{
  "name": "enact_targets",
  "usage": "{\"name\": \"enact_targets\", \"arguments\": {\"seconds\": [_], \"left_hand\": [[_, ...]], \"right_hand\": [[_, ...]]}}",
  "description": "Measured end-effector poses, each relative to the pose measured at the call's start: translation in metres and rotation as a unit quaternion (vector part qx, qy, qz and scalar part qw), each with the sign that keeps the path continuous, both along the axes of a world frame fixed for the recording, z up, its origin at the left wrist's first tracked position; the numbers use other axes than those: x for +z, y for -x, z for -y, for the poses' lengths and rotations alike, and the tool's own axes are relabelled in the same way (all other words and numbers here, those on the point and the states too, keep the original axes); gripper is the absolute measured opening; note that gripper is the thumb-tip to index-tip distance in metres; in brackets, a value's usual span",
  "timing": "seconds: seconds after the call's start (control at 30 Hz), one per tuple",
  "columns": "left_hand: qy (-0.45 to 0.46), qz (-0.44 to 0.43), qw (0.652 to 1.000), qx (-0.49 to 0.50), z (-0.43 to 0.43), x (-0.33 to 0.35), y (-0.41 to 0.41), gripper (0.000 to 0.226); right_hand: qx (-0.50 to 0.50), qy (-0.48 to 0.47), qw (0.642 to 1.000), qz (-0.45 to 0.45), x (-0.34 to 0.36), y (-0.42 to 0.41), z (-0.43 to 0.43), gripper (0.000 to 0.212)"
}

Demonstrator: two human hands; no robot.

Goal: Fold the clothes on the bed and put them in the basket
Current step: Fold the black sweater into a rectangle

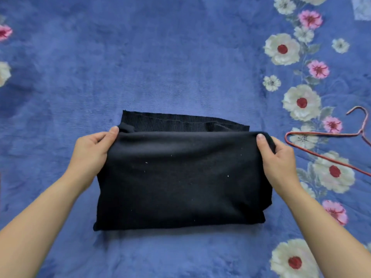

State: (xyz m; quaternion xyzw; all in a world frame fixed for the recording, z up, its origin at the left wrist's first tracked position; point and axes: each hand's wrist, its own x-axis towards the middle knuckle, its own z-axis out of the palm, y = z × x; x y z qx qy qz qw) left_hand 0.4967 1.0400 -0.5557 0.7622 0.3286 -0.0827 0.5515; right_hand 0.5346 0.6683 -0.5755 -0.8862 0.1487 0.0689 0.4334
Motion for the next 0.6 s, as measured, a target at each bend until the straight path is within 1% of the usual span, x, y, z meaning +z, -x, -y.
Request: {"name": "enact_targets", "arguments": {"seconds": [0.03, 0.1, 0.17, 0.2, 0.23, 0.3, 0.33, 0.37, 0.4, 0.47, 0.5, 0.57, 0.6], "left_hand": [[-0.005, 0.004, 1.000, 0.003, 0.000, -0.002, -0.010, 0.037], [-0.029, 0.005, 1.000, 0.001, -0.001, -0.014, -0.030, 0.031], [-0.040, -0.008, 0.999, 0.007, -0.002, -0.032, -0.041, 0.025], [-0.051, -0.016, 0.998, 0.011, -0.002, -0.042, -0.043, 0.024], [-0.077, -0.025, 0.997, 0.013, -0.003, -0.052, -0.042, 0.027], [-0.127, -0.037, 0.991, 0.030, 0.000, -0.061, -0.033, 0.045], [-0.129, -0.036, 0.990, 0.038, 0.004, -0.061, -0.028, 0.051], [-0.125, -0.030, 0.991, 0.035, 0.008, -0.061, -0.024, 0.051], [-0.126, -0.020, 0.992, 0.019, 0.011, -0.061, -0.020, 0.044], [-0.151, 0.017, 0.988, -0.011, 0.016, -0.058, -0.017, 0.027], [-0.178, 0.045, 0.983, -0.021, 0.016, -0.056, -0.018, 0.023], [-0.239, 0.092, 0.967, -0.018, 0.017, -0.054, -0.026, 0.024], [-0.252, 0.099, 0.963, -0.007, 0.017, -0.053, -0.032, 0.025]], "right_hand": [[-0.002, 0.013, 1.000, -0.003, -0.002, -0.009, -0.002, 0.046], [0.017, 0.038, 0.999, -0.027, -0.014, -0.024, -0.008, 0.042], [0.031, 0.058, 0.996, -0.064, -0.029, -0.031, -0.014, 0.041], [0.021, 0.069, 0.995, -0.071, -0.035, -0.033, -0.015, 0.039], [-0.004, 0.070, 0.995, -0.067, -0.040, -0.033, -0.017, 0.037], [-0.066, 0.053, 0.995, -0.054, -0.043, -0.028, -0.020, 0.041], [-0.083, 0.047, 0.994, -0.061, -0.042, -0.025, -0.022, 0.043], [-0.081, 0.044, 0.993, -0.072, -0.043, -0.023, -0.023, 0.042], [-0.060, 0.054, 0.994, -0.077, -0.043, -0.022, -0.024, 0.040], [-0.007, 0.112, 0.992, -0.049, -0.043, -0.023, -0.023, 0.039], [0.007, 0.139, 0.990, -0.017, -0.042, -0.027, -0.022, 0.039], [0.012, 0.164, 0.985, 0.052, -0.040, -0.036, -0.021, 0.036], [0.005, 0.160, 0.985, 0.061, -0.041, -0.040, -0.022, 0.035]]}}
